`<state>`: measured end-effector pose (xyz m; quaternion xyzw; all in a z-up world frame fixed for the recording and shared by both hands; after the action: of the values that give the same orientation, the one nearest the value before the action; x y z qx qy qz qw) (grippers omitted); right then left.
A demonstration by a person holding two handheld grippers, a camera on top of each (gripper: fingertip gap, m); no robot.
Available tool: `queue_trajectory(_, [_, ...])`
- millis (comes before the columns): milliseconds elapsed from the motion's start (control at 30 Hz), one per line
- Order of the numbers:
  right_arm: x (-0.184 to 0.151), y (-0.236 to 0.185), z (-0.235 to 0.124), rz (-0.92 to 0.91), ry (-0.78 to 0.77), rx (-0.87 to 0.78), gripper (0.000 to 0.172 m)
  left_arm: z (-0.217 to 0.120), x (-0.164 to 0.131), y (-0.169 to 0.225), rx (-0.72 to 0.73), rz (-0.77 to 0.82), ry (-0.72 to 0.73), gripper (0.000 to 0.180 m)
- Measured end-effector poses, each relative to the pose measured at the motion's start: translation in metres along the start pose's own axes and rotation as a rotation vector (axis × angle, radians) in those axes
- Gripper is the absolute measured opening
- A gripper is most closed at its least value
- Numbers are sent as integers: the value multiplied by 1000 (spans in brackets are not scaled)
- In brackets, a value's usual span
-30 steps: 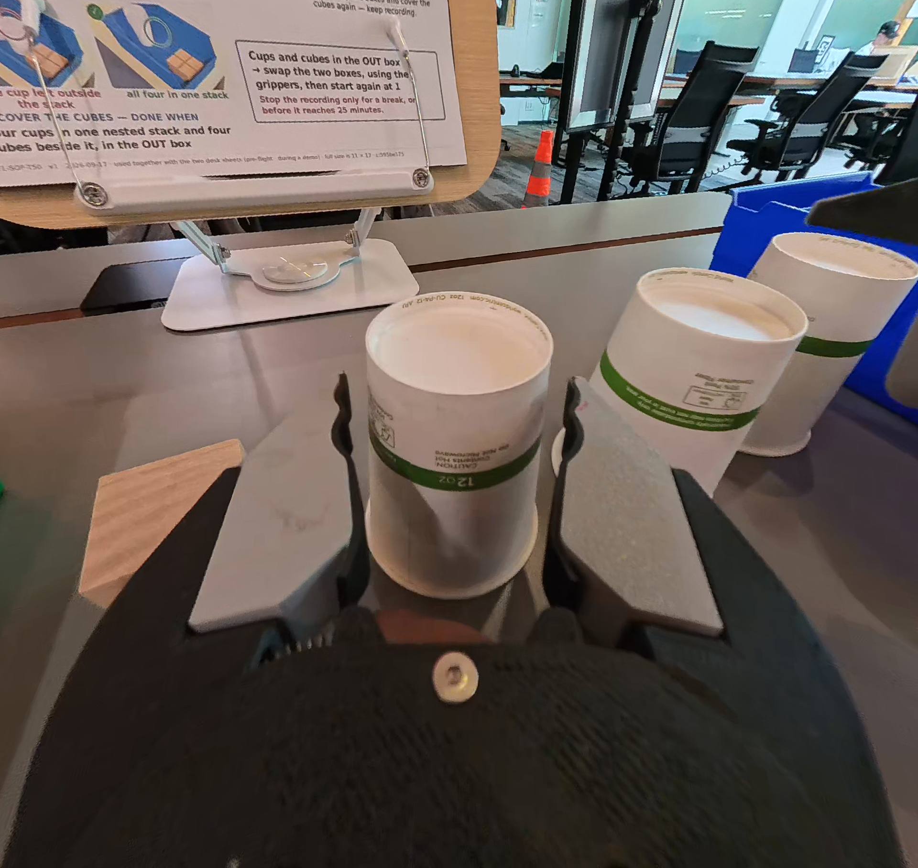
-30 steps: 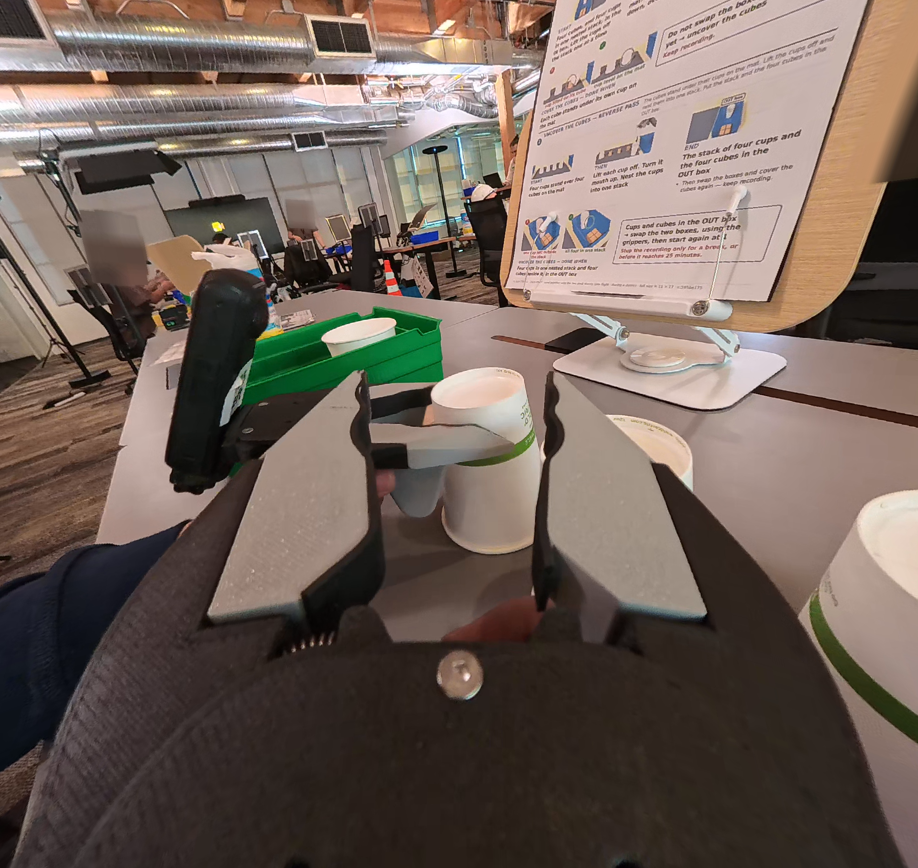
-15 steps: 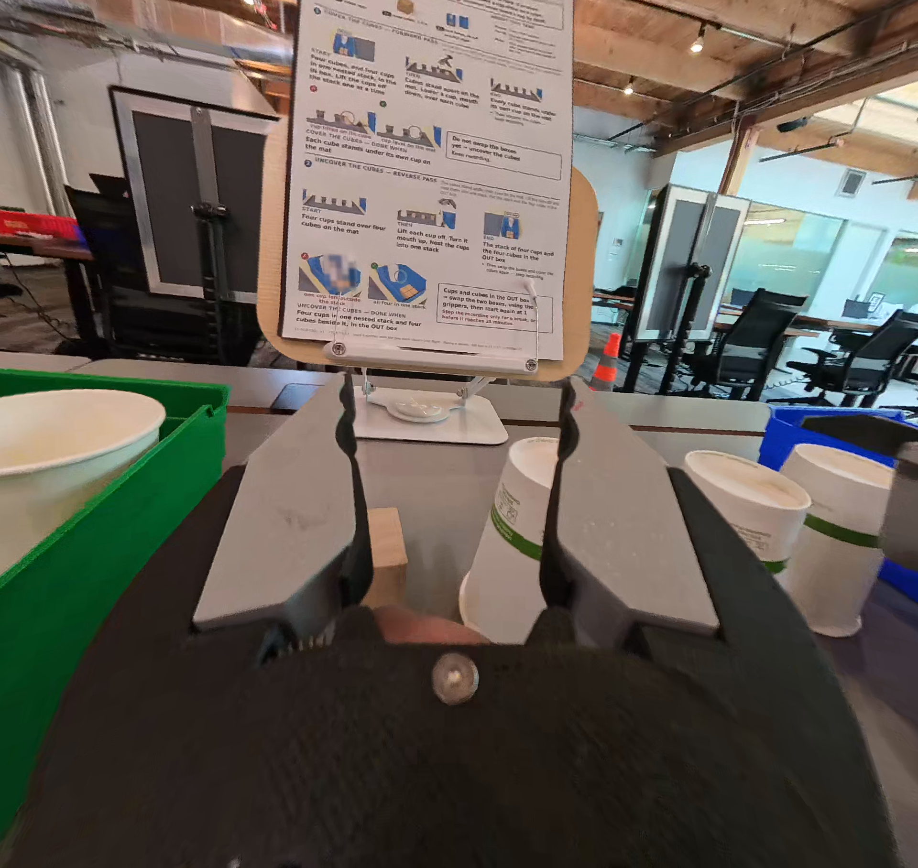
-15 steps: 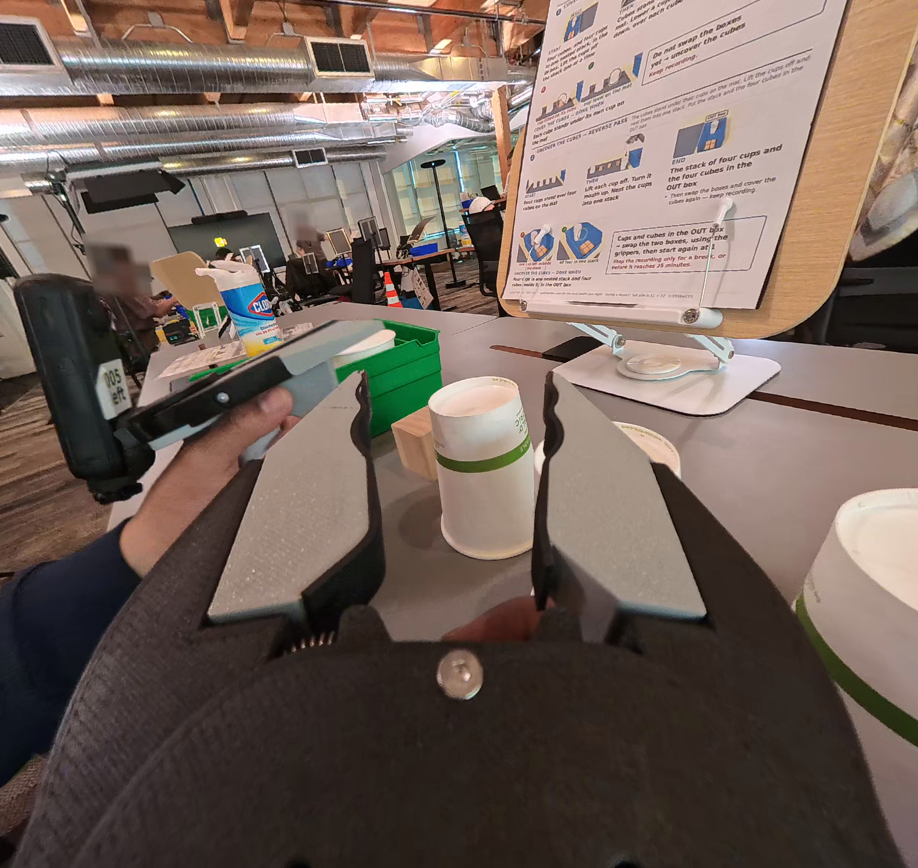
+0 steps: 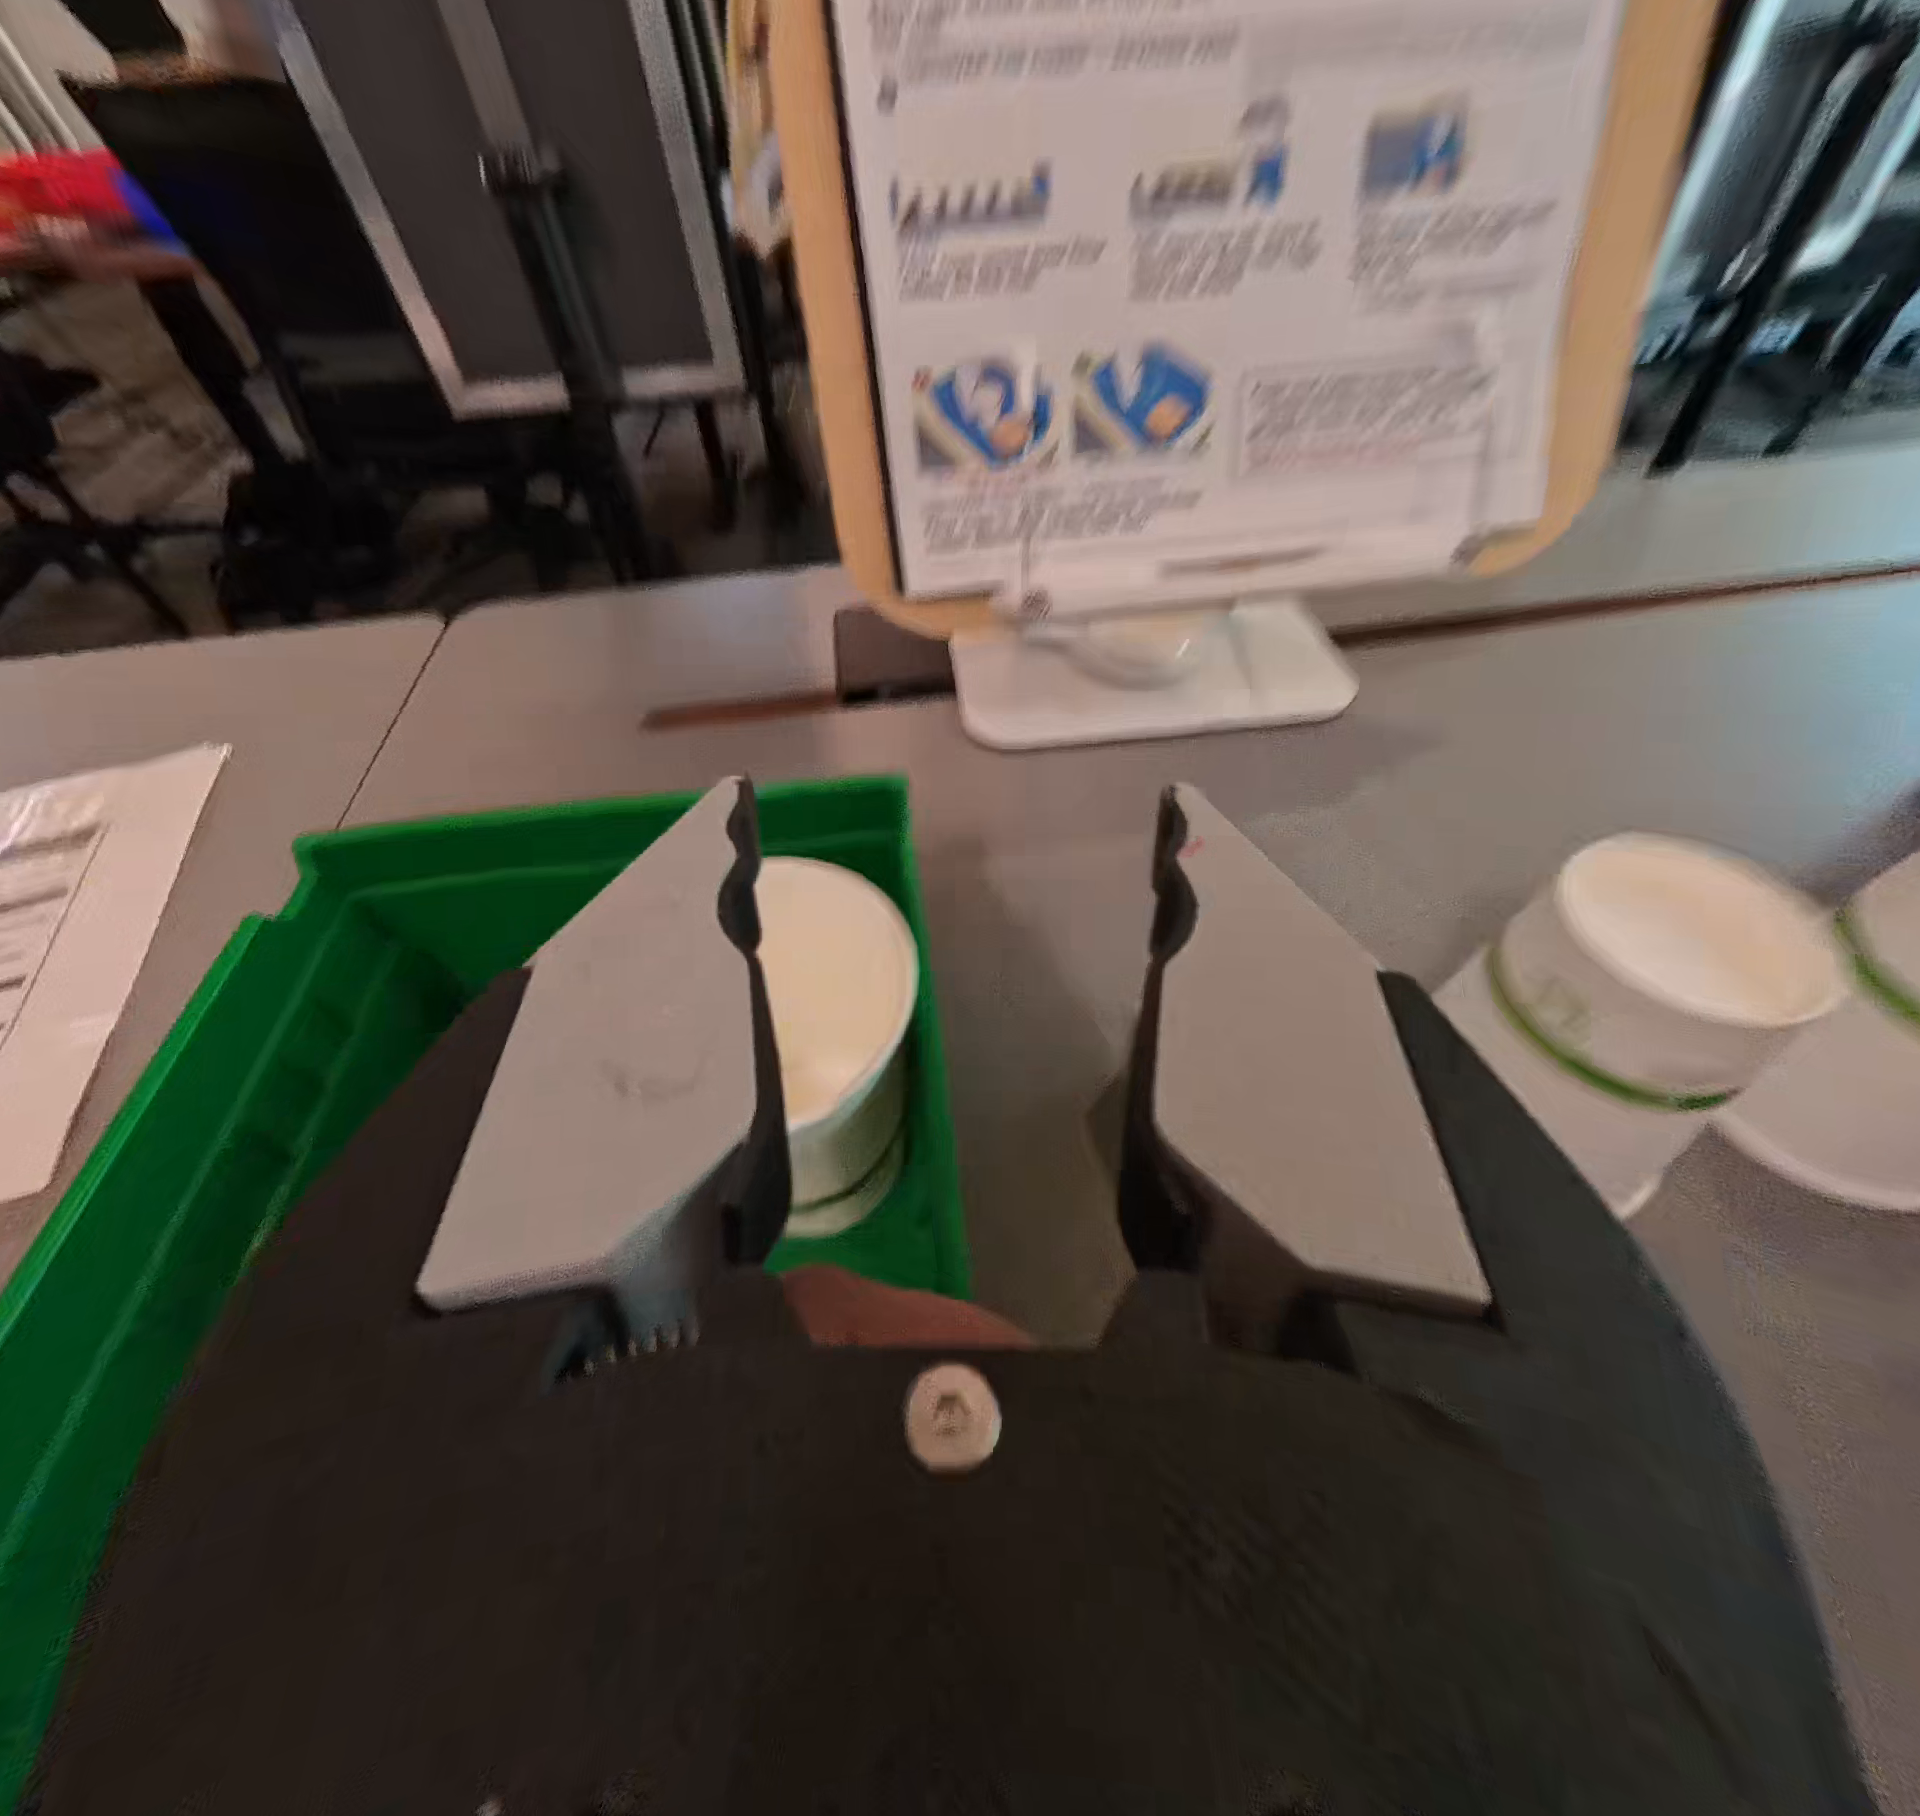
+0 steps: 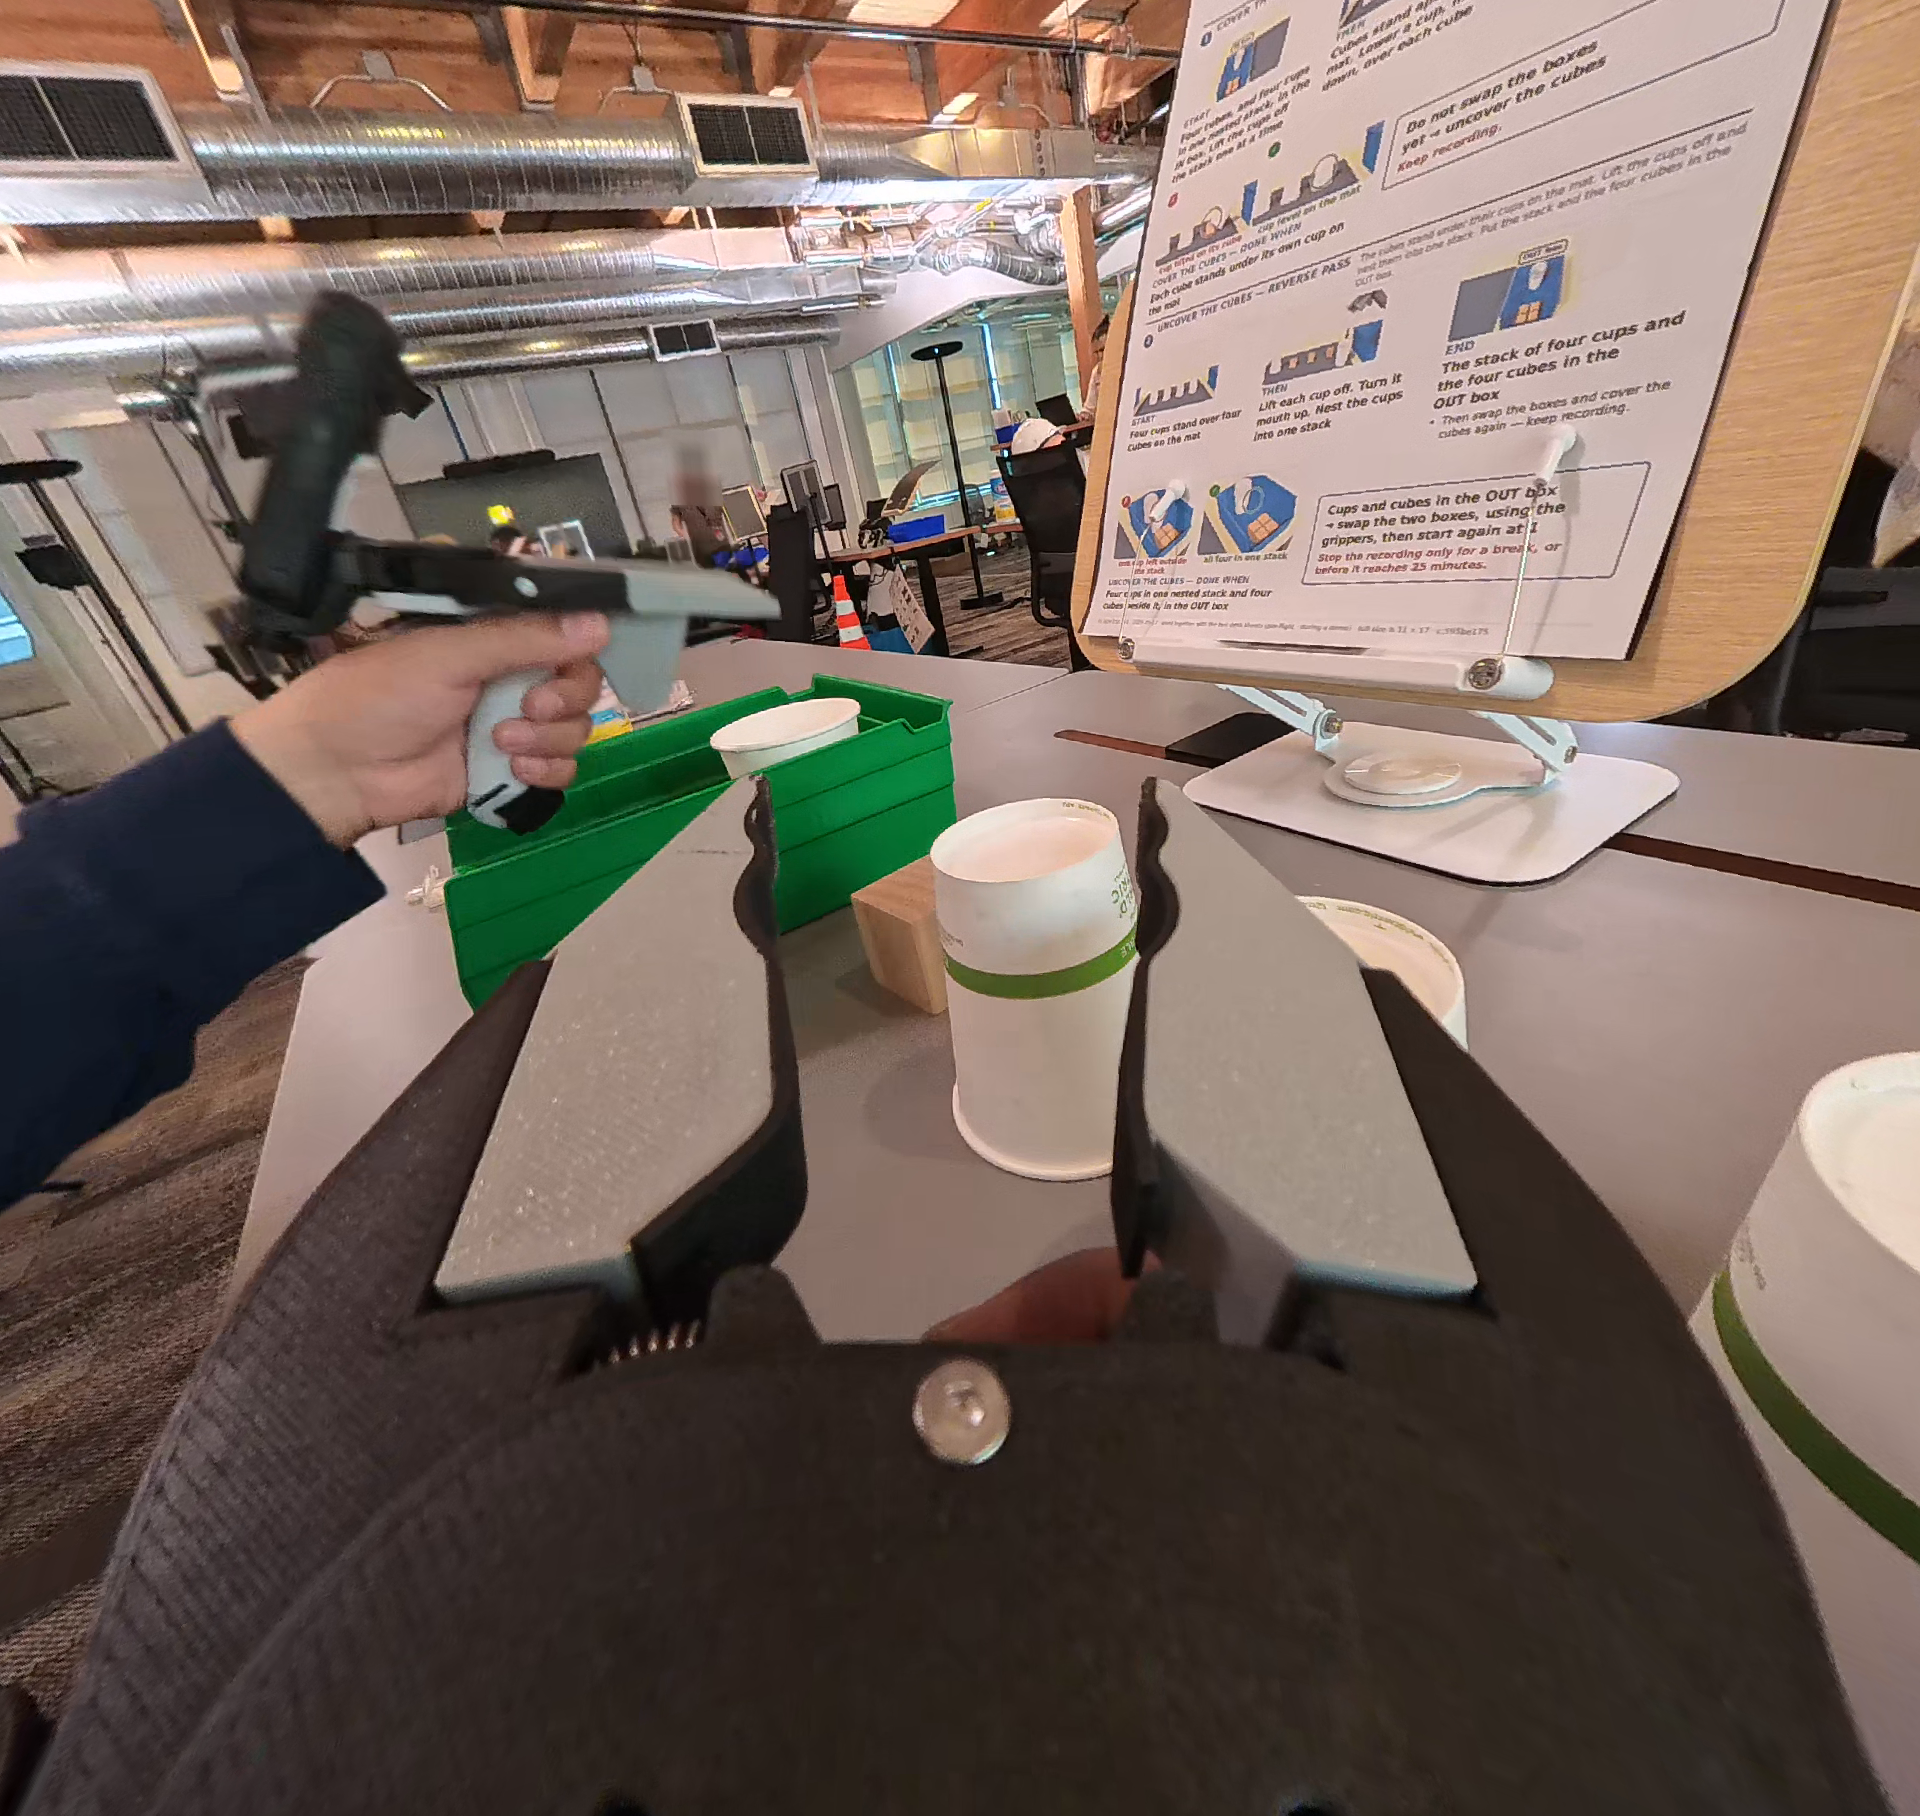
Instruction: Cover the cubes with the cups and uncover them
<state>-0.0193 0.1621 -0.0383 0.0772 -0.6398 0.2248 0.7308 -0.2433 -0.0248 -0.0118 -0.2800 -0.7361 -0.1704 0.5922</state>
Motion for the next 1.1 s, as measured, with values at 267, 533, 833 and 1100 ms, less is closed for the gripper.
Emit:
queue_trajectory(267, [1,2,-1,15,6,-1,66,32,-94,-34,32,276,-418,55])
queue_trajectory(533, [-3,1,1,14,-12,5,66,24,-80,-26,-14,346,-338,44])
queue_trajectory(833, [-3,2,0,17,-11,4,66,26,-72,-33,-58,229,-329,52])
queue_trajectory(1100, [-4,0,2,10,-19,7,65,26,-71,-48,-24,211,-342,43])
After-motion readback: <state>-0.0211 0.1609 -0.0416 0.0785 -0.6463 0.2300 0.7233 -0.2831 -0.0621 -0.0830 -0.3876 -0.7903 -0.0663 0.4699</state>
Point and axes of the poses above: each gripper's, where its closed fingertips meet, z out along the fingers, x out of its top, y = z × x across the jaws, the point moved 2 cm from there along -z, back along the fingers, and after that the axes turned 7 degrees about x, right-handed, at the moved point
